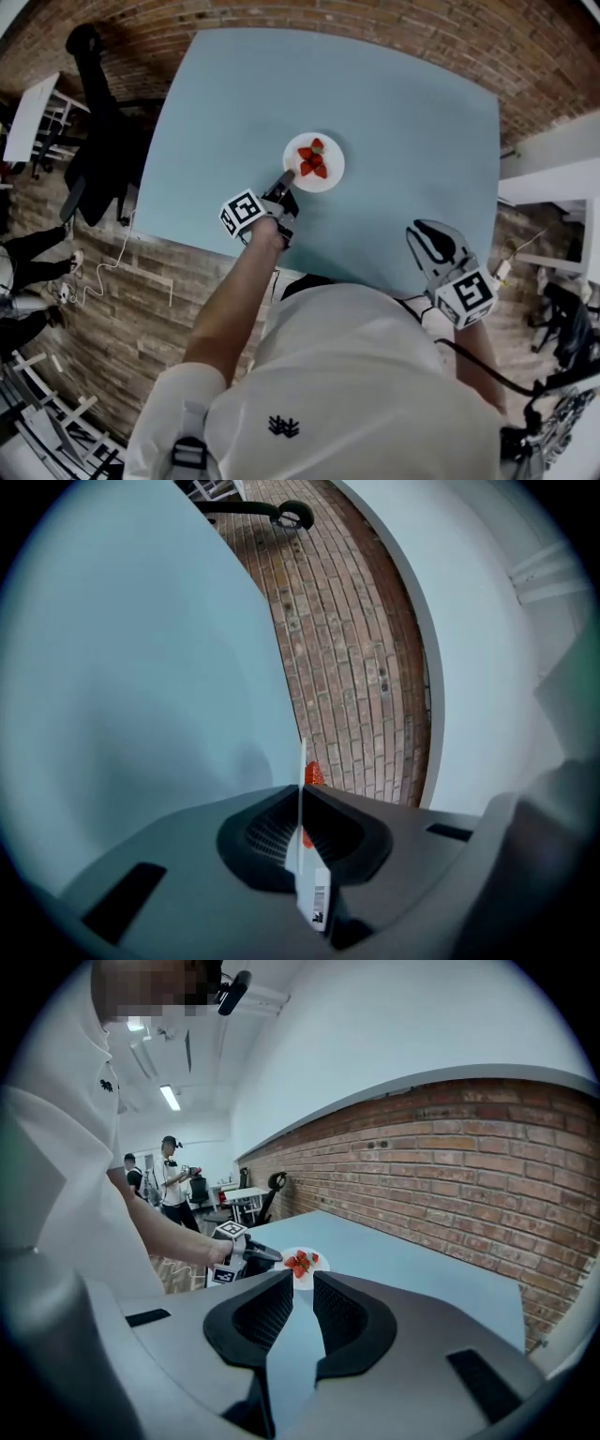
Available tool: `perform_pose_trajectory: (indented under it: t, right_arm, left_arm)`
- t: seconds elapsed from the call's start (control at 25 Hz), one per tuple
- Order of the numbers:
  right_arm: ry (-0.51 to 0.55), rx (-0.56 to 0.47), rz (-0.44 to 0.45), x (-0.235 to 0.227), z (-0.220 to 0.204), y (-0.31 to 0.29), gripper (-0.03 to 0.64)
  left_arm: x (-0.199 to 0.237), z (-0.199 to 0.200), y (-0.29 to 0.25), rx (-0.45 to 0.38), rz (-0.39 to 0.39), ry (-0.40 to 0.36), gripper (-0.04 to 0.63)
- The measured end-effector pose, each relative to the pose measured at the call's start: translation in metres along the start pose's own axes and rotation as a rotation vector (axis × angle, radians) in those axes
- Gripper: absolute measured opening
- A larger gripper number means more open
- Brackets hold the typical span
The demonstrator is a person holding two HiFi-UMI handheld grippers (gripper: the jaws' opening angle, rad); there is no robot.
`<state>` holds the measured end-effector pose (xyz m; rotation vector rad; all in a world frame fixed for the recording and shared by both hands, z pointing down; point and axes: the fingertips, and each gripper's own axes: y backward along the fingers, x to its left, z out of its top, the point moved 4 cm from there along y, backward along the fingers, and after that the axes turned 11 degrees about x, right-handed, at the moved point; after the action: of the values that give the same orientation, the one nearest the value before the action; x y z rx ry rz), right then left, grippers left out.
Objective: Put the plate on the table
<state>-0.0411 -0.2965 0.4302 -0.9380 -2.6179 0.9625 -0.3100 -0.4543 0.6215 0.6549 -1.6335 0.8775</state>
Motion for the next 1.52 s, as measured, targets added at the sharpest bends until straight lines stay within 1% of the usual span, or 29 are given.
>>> perform_pose_trajectory:
  t: [0.2,0.44,0.68,0.88,1.08,1.24,1.4,1.52]
  right_arm:
    - [-0.073,0.037,-0.036,-0.007,-0.010,0.008,0.057]
    - [-0.095,0.069,-0.057,-0.006,-0.015,0.010,0.057]
    - [-0.111,0.085,-0.061,-0.006,-0.017,0.010,0.057]
    - [-0.116,0.084,-0.047,-0.005,-0.018,0.007,0.057]
    - [-0.112,0.076,-0.024,-0.002,-0.019,0.005,0.057]
    - [-0.109,0.063,-0.021,-0.005,-0.018,0.007,0.057]
    - [-0.110,0.075,-0.031,-0.007,-0.021,0.011,0.057]
    - [-0.110,0.082,-0.045,-0.011,-0.025,0.016,0.057]
  left_arm:
    - [0.028,0.010,-0.023,0.023,0.035,0.021,0.011]
    - [0.048,0.018,-0.039,0.042,0.064,0.035,0.011]
    - [0.055,0.022,-0.045,0.046,0.091,0.018,0.011]
    - [0.061,0.025,-0.046,0.044,0.147,-0.003,0.012]
    - [0.057,0.023,-0.048,0.073,0.219,-0.078,0.011]
    - [0.054,0.024,-0.051,0.118,0.345,-0.209,0.021]
    - [0.052,0.025,-0.051,0.163,0.474,-0.329,0.040]
    - [0.050,0.027,-0.054,0.174,0.517,-0.406,0.051]
